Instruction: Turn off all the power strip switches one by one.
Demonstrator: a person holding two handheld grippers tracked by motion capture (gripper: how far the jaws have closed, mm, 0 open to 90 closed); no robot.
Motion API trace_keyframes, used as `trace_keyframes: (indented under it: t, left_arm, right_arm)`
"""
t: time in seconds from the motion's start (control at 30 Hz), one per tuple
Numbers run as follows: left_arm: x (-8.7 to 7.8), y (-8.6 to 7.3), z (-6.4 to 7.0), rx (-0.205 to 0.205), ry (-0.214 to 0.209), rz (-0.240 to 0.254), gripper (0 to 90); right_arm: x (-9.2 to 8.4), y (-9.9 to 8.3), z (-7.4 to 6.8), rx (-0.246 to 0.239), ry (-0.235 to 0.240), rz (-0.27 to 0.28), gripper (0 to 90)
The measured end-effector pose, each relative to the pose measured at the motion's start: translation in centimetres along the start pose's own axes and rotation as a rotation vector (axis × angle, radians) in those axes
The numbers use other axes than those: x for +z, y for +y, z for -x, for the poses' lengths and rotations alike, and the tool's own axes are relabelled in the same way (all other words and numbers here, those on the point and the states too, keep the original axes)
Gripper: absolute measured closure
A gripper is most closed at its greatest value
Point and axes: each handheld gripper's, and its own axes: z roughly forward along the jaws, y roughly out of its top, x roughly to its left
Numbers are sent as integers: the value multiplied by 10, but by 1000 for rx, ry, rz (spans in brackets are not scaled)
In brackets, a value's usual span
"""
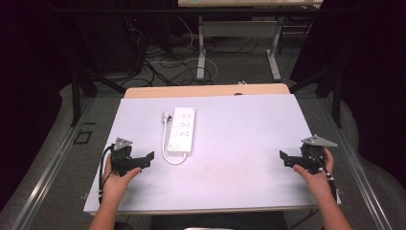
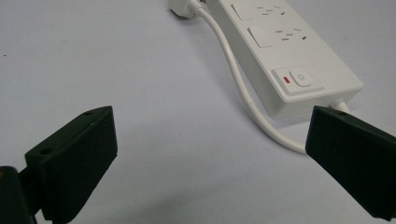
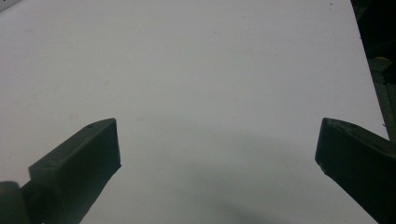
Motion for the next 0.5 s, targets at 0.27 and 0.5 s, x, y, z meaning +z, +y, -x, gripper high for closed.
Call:
trace_keyframes:
  t: [0.27,0.5]
  left_arm:
    - [-3,4,2,2,-15,-20,59]
    - [-8,12,4,-1,-16,-31,159]
  right_arm:
    - [1,0,2,-14,-1,5,0]
    - [2,0,-1,-18,-4,12,1]
